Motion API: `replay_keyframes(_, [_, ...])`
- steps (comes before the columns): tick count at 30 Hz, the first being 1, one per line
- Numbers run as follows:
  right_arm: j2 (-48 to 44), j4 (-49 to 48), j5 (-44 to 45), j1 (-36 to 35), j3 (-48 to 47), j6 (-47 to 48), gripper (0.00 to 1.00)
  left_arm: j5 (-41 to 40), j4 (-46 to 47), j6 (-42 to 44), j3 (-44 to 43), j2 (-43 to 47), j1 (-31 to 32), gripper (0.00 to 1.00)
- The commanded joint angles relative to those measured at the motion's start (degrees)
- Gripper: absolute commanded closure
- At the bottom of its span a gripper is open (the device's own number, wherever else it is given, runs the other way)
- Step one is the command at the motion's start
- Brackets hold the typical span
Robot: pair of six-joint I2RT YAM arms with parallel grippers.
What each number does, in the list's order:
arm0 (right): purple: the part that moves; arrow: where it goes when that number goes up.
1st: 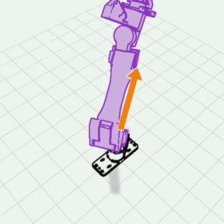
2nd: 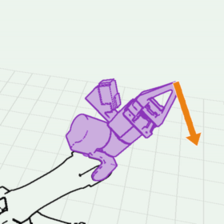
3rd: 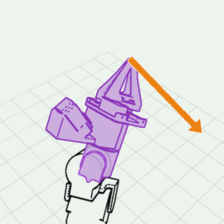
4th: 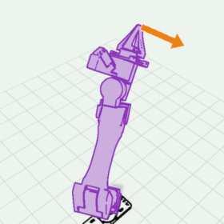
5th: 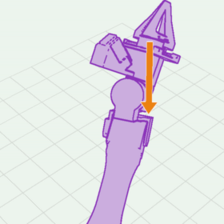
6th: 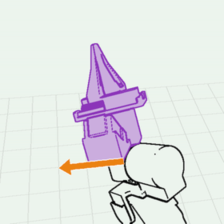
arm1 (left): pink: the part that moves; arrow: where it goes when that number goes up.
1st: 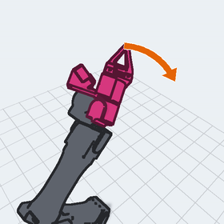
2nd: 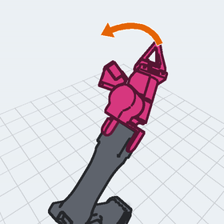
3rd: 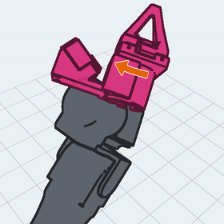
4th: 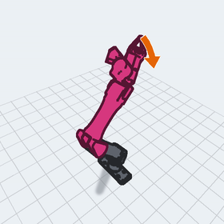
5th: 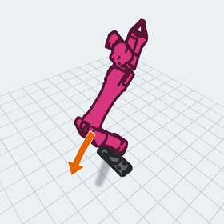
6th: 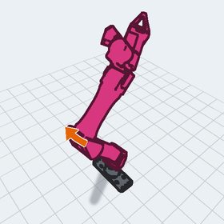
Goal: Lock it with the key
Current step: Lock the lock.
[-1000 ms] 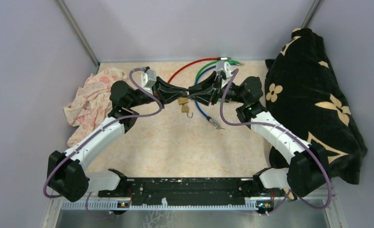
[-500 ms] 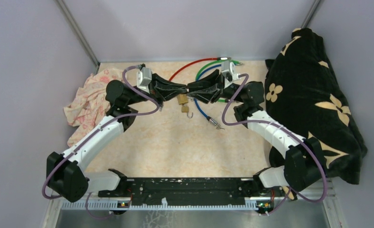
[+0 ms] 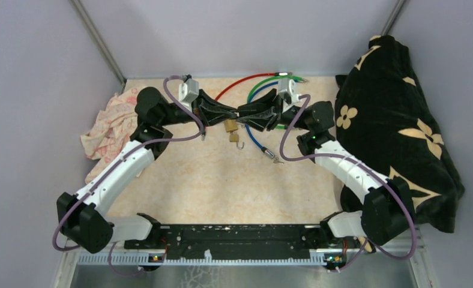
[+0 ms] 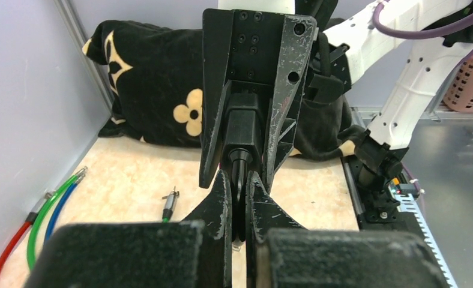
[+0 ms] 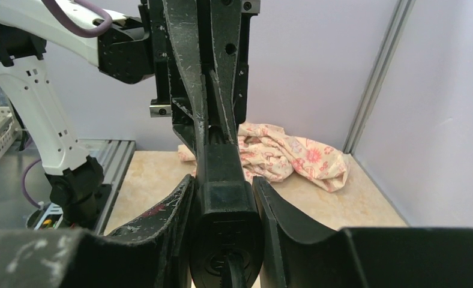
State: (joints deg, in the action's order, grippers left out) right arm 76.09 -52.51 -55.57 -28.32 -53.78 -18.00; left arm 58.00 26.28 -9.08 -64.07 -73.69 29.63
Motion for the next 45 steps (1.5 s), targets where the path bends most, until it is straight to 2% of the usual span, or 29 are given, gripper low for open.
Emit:
replay_keyframes(1, [5.9, 7.29, 1.91, -10.71, -2.82, 5.11, 1.0, 3.31, -2.56, 1.87, 2.09, -2.78, 10.91, 1.0])
replay_keyframes(6, [6.99, 7.05, 2.04, -10.95, -3.52, 5.19, 1.0, 3.94, 6.33, 0.29, 3.9, -1.83, 12.46, 1.0])
replay_keyframes(9, [7.17, 7.9, 2.25, -11.27, -4.02, 6.06, 1.0, 5.0, 7.89, -1.06, 3.74, -2.49, 13.35, 1.0])
replay_keyframes(18, [7.01, 9.44, 1.89, -11.41, -3.96, 7.83, 1.0, 6.39, 5.16, -1.64, 1.54, -5.2, 16.88, 1.0])
replay_keyframes(27, [4.65, 16.46, 2.23, -11.06, -3.44, 13.22, 1.0, 6.85, -0.04, -1.47, -1.38, -7.8, 18.58, 1.0])
replay_keyframes(36, [6.73, 18.45, 3.32, -10.93, -4.24, 15.11, 1.0, 5.86, 1.27, 0.24, -2.15, -8.26, 20.64, 1.0])
replay_keyframes(45, [2.99, 17.9, 2.78, -8.56, -2.68, 13.36, 1.0, 5.79, 1.36, 0.19, 0.69, -5.86, 18.15, 1.0])
